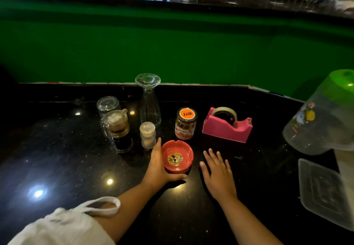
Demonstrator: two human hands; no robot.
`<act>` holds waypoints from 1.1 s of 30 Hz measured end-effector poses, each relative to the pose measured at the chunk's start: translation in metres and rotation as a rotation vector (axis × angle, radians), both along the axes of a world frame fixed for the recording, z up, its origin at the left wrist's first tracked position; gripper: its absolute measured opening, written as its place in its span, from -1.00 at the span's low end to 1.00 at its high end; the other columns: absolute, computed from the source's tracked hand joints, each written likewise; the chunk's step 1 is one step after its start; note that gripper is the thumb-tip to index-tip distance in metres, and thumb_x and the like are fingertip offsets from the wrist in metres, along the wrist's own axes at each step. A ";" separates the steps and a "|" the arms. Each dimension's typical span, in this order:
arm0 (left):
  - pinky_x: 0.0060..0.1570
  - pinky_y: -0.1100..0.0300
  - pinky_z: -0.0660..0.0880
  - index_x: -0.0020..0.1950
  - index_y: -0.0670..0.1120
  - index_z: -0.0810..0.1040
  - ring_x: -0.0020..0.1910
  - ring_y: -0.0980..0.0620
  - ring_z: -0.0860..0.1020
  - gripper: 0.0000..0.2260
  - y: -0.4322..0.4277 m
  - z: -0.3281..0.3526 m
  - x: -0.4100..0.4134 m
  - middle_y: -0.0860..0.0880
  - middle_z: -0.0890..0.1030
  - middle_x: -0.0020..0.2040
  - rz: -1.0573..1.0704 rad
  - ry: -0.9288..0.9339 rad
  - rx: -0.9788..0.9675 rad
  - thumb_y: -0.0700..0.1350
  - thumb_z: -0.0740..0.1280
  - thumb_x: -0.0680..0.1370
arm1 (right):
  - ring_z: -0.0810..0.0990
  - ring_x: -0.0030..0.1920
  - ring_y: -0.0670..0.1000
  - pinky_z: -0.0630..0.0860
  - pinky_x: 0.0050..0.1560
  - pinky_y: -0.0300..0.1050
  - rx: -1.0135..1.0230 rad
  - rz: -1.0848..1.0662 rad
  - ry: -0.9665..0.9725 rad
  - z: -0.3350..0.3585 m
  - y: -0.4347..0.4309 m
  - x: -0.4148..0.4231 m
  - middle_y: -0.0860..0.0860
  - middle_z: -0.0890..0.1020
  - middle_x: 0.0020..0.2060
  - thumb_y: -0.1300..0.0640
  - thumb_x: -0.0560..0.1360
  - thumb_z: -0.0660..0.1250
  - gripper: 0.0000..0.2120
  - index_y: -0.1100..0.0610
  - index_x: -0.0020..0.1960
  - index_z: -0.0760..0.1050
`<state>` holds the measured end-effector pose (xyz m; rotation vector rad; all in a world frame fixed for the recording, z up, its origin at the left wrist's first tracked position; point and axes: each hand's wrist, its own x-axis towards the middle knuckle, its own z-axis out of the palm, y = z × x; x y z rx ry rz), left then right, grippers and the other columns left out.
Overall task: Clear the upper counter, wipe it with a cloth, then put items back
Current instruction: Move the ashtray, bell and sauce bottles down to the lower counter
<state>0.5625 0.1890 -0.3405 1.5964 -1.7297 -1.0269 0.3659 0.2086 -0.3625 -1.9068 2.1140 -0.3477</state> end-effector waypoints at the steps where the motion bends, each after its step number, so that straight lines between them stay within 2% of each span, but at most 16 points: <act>1: 0.45 0.16 0.08 0.54 -0.03 -0.18 0.52 0.05 0.08 0.26 0.003 0.002 0.004 0.00 0.04 0.54 -0.014 0.007 0.014 0.12 0.61 0.12 | -0.09 0.54 -0.10 -0.20 0.48 -0.11 -0.016 -0.006 -0.020 0.000 0.000 0.001 -0.11 0.09 0.53 -0.15 0.62 -0.07 -0.50 -0.04 0.53 0.10; 3: 0.45 0.17 0.07 0.54 -0.02 -0.21 0.52 0.06 0.06 0.21 0.013 0.006 0.014 0.01 0.02 0.54 -0.034 0.039 0.047 0.07 0.60 0.18 | 0.01 0.53 -0.09 -0.13 0.48 -0.13 -0.053 -0.031 -0.098 0.000 0.002 0.001 -0.07 0.20 0.51 -0.07 0.63 0.00 -0.54 0.02 0.50 0.19; 6: 0.41 0.25 0.14 0.55 -0.01 -0.14 0.50 0.09 0.13 0.03 0.038 0.012 0.036 0.02 0.05 0.55 -0.040 0.113 0.113 0.03 0.52 0.33 | 0.16 0.50 -0.05 0.05 0.42 -0.20 -0.153 -0.078 -0.252 0.004 0.008 0.001 0.01 0.35 0.44 0.02 0.63 0.07 -0.60 0.09 0.43 0.32; 9: 0.39 0.26 0.23 0.54 0.01 0.00 0.45 0.12 0.24 -0.19 0.058 0.022 0.070 0.04 0.19 0.51 -0.048 0.094 0.134 0.01 0.43 0.44 | 0.25 0.46 -0.01 0.14 0.39 -0.19 -0.304 -0.106 -0.374 0.014 0.019 0.015 0.07 0.43 0.37 0.07 0.63 0.10 -0.65 0.14 0.36 0.41; 12: 0.31 0.30 0.34 0.49 0.02 0.17 0.36 0.16 0.36 -0.37 0.069 0.043 0.111 0.08 0.36 0.39 -0.090 0.050 0.106 -0.02 0.38 0.49 | 0.31 0.38 -0.06 0.21 0.37 -0.16 -0.438 -0.012 -0.451 0.025 0.026 0.054 0.04 0.47 0.29 -0.15 0.58 0.02 -0.49 0.16 0.30 0.46; 14: 0.30 0.25 0.41 0.45 0.01 0.25 0.30 0.16 0.43 -0.44 0.072 0.059 0.142 0.08 0.45 0.30 -0.122 0.015 0.090 -0.02 0.36 0.50 | 0.32 0.34 -0.11 0.22 0.36 -0.17 -0.467 0.075 -0.510 0.033 0.029 0.092 -0.04 0.45 0.25 -0.27 0.53 -0.05 -0.40 0.12 0.28 0.46; 17: 0.24 0.22 0.48 0.42 0.01 0.31 0.16 0.20 0.51 -0.48 0.074 0.084 0.194 0.13 0.52 0.16 -0.119 -0.066 0.037 0.03 0.36 0.49 | 0.38 0.30 -0.15 0.27 0.36 -0.18 -0.525 0.183 -0.572 0.042 0.028 0.154 -0.08 0.48 0.21 -0.29 0.55 -0.06 -0.46 0.03 0.22 0.46; 21: 0.08 0.34 0.51 0.36 0.03 0.35 0.06 0.18 0.56 -0.55 0.075 0.126 0.266 0.08 0.55 0.10 -0.111 -0.136 -0.049 0.01 0.36 0.50 | 0.38 0.29 -0.24 0.22 0.34 -0.42 -0.529 0.284 -0.603 0.054 0.023 0.239 -0.12 0.50 0.19 -0.27 0.57 -0.04 -0.50 -0.01 0.21 0.48; 26: 0.14 0.18 0.53 0.28 -0.01 0.44 0.02 0.09 0.60 -0.59 0.070 0.172 0.350 0.04 0.60 0.04 -0.052 -0.189 -0.171 0.01 0.41 0.46 | 0.39 0.24 -0.28 0.24 0.28 -0.47 -0.567 0.387 -0.634 0.076 0.008 0.335 -0.09 0.53 0.13 -0.18 0.58 0.03 -0.61 -0.01 0.19 0.49; 28: 0.11 0.26 0.52 0.30 -0.03 0.44 0.04 0.10 0.58 -0.57 0.065 0.190 0.375 0.04 0.60 0.06 -0.020 -0.211 -0.210 0.01 0.40 0.47 | 0.40 0.22 -0.30 0.29 0.27 -0.42 -0.583 0.416 -0.653 0.088 -0.001 0.367 -0.10 0.53 0.12 -0.10 0.57 0.07 -0.68 -0.02 0.18 0.48; 30: 0.08 0.28 0.49 0.31 -0.05 0.43 0.05 0.09 0.58 -0.56 0.059 0.208 0.395 0.03 0.59 0.08 0.012 -0.205 -0.232 0.01 0.40 0.47 | 0.41 0.20 -0.29 0.36 0.27 -0.29 -0.601 0.441 -0.668 0.105 -0.012 0.396 -0.13 0.51 0.11 -0.09 0.55 0.07 -0.66 0.00 0.18 0.49; 33: 0.03 0.29 0.49 0.33 -0.08 0.42 0.04 0.05 0.57 -0.56 0.044 0.237 0.422 -0.02 0.59 0.12 0.063 -0.165 -0.251 -0.02 0.39 0.49 | 0.44 0.20 -0.17 0.42 0.26 -0.12 -0.616 0.482 -0.684 0.141 -0.038 0.432 -0.14 0.49 0.10 -0.10 0.54 0.07 -0.61 0.06 0.18 0.51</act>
